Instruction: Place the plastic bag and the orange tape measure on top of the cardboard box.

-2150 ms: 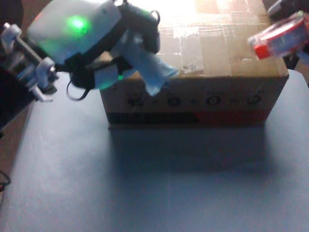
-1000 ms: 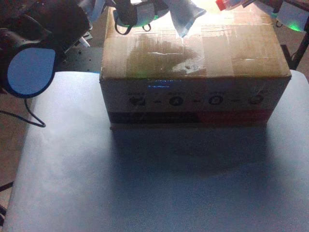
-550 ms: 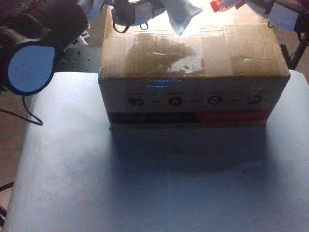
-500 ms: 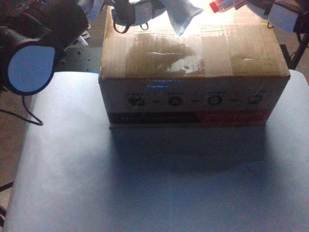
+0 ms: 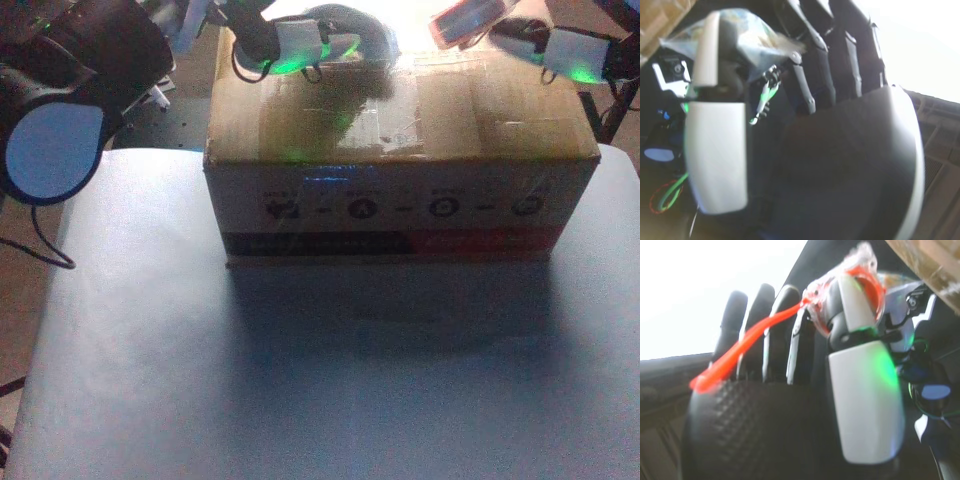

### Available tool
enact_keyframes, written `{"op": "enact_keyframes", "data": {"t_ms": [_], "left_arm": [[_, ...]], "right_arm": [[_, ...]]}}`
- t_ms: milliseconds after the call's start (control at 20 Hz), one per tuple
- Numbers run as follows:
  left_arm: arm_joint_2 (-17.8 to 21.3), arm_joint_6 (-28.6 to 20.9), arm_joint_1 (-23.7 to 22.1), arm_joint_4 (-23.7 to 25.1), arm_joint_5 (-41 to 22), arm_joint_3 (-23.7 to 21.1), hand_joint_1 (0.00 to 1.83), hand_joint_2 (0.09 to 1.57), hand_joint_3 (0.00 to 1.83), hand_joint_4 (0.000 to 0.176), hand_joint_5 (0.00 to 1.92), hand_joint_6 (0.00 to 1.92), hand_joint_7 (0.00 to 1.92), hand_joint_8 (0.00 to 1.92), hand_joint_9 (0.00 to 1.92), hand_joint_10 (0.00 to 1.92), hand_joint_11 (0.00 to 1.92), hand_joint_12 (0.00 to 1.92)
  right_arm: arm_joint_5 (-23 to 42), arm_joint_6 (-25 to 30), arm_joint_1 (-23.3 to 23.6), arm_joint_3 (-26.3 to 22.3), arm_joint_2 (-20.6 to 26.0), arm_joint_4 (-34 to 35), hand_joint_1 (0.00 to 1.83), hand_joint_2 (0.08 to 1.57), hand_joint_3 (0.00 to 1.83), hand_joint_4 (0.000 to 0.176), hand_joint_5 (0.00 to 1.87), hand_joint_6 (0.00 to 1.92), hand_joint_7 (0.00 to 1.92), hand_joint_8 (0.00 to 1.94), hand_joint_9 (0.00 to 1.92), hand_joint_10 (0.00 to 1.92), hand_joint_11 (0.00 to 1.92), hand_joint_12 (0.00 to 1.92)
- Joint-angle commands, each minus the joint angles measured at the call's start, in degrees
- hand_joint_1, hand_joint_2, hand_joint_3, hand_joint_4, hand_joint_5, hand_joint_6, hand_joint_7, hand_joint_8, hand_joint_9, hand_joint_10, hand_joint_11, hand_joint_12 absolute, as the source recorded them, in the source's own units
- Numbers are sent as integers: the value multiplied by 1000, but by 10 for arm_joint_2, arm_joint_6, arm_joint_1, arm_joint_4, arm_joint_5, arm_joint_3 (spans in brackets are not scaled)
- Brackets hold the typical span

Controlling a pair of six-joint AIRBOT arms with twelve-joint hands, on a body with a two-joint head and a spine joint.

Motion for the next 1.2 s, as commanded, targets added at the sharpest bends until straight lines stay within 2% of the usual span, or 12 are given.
{"op": "enact_keyframes", "data": {"t_ms": [0,100,200,250,350,400,550,650,850,1050,1100,1150], "left_arm": [[5,0,-4,16,72,-4,939,1070,0,0,814,8,626,280,275,724,0,1590],[8,0,-2,16,72,-7,928,1037,0,0,787,0,623,126,280,683,0,1534],[11,0,0,16,74,-10,909,999,0,0,673,0,533,3,311,280,0,1311],[14,0,1,16,75,-13,709,933,0,48,434,2,342,0,247,84,0,1107],[15,0,1,16,75,-13,680,919,0,63,338,2,256,0,193,43,0,959],[16,0,1,16,77,-15,600,868,0,101,93,0,27,1,27,7,0,605],[22,0,0,16,86,-22,537,831,0,139,0,0,0,0,0,0,0,242],[28,0,0,16,96,-28,514,828,0,139,0,0,0,0,0,0,0,286],[51,1,0,16,124,-52,519,852,2,108,4,2,0,0,0,0,0,275],[102,2,2,16,206,-101,669,956,18,91,120,17,32,11,0,0,38,21],[121,2,6,16,236,-117,689,982,4,87,159,11,63,4,15,1,1,299],[132,2,9,16,253,-125,740,981,2,72,196,24,74,7,15,1,0,298]], "right_arm": [[-75,0,6,0,1,-20,982,967,0,0,552,850,394,1172,344,1280,84,1686],[-75,0,6,0,1,-20,974,934,0,0,516,796,383,1084,358,1183,61,1633],[-77,0,6,-1,1,-20,898,930,0,0,460,785,309,1082,266,1226,13,1685],[-81,0,6,-3,1,-20,777,902,0,0,351,787,145,1112,105,1311,0,1772],[-82,0,6,-5,1,-20,757,887,0,0,304,712,128,1031,73,1244,0,1705],[-83,0,6,-6,2,-20,722,826,0,0,224,501,84,882,16,1311,0,1752],[-95,0,6,-12,7,-20,456,796,0,0,192,350,129,687,90,1020,13,1662],[-100,0,6,-15,12,-20,484,832,11,0,131,347,86,585,63,944,0,1639],[-120,0,6,-35,33,-20,550,866,7,0,176,338,0,1095,0,1227,0,1624],[-195,0,-8,-78,80,-20,583,849,0,0,238,203,33,1044,0,1081,0,1528],[-221,0,-15,-90,95,-20,611,882,12,0,215,171,1,1076,0,1051,0,1391],[-237,0,-20,-96,103,-20,665,898,14,0,195,161,0,1174,0,1149,0,1421]]}}
